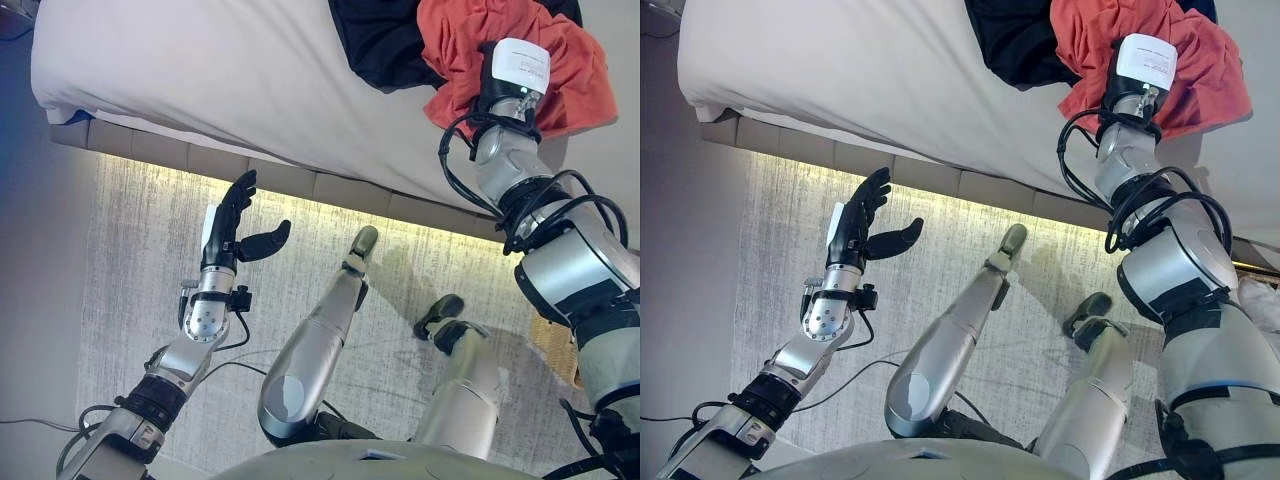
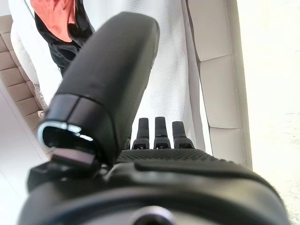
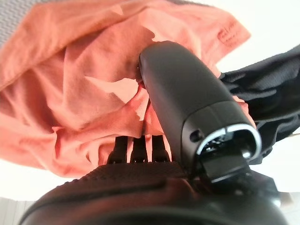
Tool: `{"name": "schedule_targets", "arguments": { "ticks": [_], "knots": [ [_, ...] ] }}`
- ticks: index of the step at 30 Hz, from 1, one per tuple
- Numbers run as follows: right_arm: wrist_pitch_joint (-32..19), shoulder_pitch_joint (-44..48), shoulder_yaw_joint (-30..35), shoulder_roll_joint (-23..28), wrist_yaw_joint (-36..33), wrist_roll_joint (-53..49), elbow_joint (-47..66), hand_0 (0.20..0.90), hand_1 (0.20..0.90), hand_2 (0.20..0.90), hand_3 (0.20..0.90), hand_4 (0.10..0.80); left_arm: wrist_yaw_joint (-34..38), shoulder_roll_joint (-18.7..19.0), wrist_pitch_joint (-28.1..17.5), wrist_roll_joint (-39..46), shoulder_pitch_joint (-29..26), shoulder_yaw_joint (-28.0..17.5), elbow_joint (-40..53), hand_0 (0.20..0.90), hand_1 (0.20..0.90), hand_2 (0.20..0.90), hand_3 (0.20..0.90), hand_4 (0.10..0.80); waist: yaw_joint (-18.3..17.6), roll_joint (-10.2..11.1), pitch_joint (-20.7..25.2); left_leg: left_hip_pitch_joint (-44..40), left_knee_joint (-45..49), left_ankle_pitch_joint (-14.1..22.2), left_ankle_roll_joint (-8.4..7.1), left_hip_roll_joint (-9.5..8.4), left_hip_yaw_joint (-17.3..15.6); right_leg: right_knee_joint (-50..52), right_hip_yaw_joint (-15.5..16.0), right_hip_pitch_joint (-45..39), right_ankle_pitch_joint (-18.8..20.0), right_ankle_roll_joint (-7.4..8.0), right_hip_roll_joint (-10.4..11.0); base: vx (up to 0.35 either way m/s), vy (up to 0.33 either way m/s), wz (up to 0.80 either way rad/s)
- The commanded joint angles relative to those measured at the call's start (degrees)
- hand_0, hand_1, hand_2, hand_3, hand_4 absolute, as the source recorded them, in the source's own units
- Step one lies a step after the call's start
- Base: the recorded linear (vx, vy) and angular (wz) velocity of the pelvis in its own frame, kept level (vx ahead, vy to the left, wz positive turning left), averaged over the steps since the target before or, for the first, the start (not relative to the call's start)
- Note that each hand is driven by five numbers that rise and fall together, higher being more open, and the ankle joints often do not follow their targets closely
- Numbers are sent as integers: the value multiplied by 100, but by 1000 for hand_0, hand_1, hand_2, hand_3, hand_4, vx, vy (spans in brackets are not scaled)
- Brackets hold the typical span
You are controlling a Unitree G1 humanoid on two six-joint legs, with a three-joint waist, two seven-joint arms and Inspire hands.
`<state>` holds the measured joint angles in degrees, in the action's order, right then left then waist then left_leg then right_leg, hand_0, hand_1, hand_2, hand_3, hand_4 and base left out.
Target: Pick up the clothes from the bed and place them into the basket
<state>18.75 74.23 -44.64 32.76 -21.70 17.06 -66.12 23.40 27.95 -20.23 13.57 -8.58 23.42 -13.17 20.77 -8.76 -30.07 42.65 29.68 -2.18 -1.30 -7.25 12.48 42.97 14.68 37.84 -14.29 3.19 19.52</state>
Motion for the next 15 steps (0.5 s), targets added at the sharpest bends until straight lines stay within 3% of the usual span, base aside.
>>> {"name": "schedule_targets", "arguments": {
  "ticks": [1,8,15],
  "knots": [
    [56,321,-305,234,47,-2,-38,300,300,300,200,100,190,314,-627,-5,-175,-280,534,900,900,900,900,800,170,7,28,-172,551,1012,427,37,-154,281,-60,-320,111,-196,-239,-46,-45,0],
    [55,229,-149,234,-222,-158,-47,300,300,300,200,100,347,305,-649,-107,-357,-309,377,900,900,900,900,800,46,92,28,-848,230,999,421,176,-268,-134,-48,-925,191,-156,-200,-40,-38,-5],
    [55,89,31,401,-485,-275,218,300,300,300,200,100,258,273,-469,10,-457,-469,329,900,900,900,900,800,-136,314,28,-1866,-426,835,327,380,-332,-882,-58,-1855,346,-83,-245,-17,-27,-19]
  ]
}}
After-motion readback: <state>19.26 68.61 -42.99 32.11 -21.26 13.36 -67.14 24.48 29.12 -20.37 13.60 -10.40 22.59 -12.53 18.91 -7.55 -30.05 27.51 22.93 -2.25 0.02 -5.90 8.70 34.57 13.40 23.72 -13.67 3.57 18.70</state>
